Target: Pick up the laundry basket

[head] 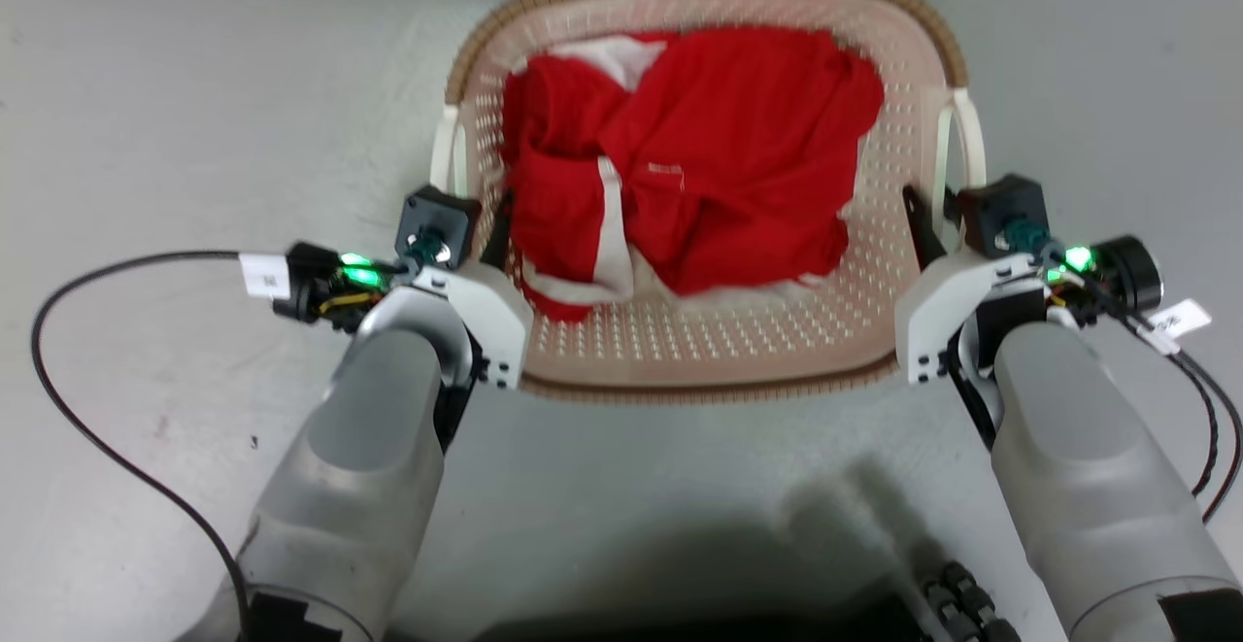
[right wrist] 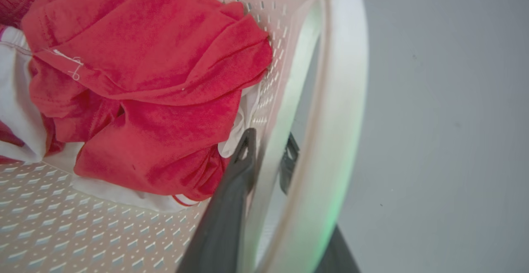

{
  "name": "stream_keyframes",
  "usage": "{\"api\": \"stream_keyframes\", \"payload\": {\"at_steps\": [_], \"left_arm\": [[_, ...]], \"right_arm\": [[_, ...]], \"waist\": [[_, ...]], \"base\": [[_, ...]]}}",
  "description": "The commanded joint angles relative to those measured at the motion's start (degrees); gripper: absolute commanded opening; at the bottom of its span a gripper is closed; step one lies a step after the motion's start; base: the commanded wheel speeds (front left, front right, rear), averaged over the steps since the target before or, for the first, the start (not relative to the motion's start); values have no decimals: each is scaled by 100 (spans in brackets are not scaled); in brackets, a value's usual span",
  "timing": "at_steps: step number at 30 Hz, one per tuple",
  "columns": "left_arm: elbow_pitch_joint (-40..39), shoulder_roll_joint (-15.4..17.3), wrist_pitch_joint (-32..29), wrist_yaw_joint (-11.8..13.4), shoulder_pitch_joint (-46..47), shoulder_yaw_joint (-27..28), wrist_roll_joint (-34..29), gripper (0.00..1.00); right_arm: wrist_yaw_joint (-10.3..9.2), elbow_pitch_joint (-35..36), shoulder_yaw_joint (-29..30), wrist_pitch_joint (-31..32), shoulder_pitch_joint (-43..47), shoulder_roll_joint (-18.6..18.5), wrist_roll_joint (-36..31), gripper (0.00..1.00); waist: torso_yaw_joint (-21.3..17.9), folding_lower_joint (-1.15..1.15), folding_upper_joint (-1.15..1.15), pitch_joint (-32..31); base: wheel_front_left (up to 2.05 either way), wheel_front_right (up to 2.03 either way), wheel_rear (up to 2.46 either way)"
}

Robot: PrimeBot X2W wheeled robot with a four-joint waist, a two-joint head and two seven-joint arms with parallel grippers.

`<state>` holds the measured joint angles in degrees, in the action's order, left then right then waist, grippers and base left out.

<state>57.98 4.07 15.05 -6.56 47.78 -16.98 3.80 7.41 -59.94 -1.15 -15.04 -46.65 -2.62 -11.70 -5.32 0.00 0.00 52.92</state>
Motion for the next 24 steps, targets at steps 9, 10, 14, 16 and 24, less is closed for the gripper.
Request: {"api": "stream_keyframes", "payload": {"at_steps": [9,10,14,16,24], "left_arm": [[456,-96,26,-133,-496,-345,451,0],[520,-101,26,-133,-542,-421,521,0],[700,-112,26,-135,-664,-642,748,0],[806,-115,26,-135,-789,-837,974,0],[1077,-126,-234,-141,-1090,-1638,1874,0]], "right_arm": [[7,-684,239,-18,384,-69,-392,0],[7,-775,242,-18,411,-69,-406,0],[7,-1035,210,-18,475,-68,-416,0],[7,-1171,148,-11,534,-67,-436,0],[7,-1368,-408,308,979,-56,52,0]], "waist": [[369,0,0,-1351],[394,0,0,-1483],[448,0,0,-1831],[472,0,0,-2064],[623,0,0,-2944]], "base": [[0,0,0],[0,0,0],[0,0,0],[0,0,0],[0,0,0]]}}
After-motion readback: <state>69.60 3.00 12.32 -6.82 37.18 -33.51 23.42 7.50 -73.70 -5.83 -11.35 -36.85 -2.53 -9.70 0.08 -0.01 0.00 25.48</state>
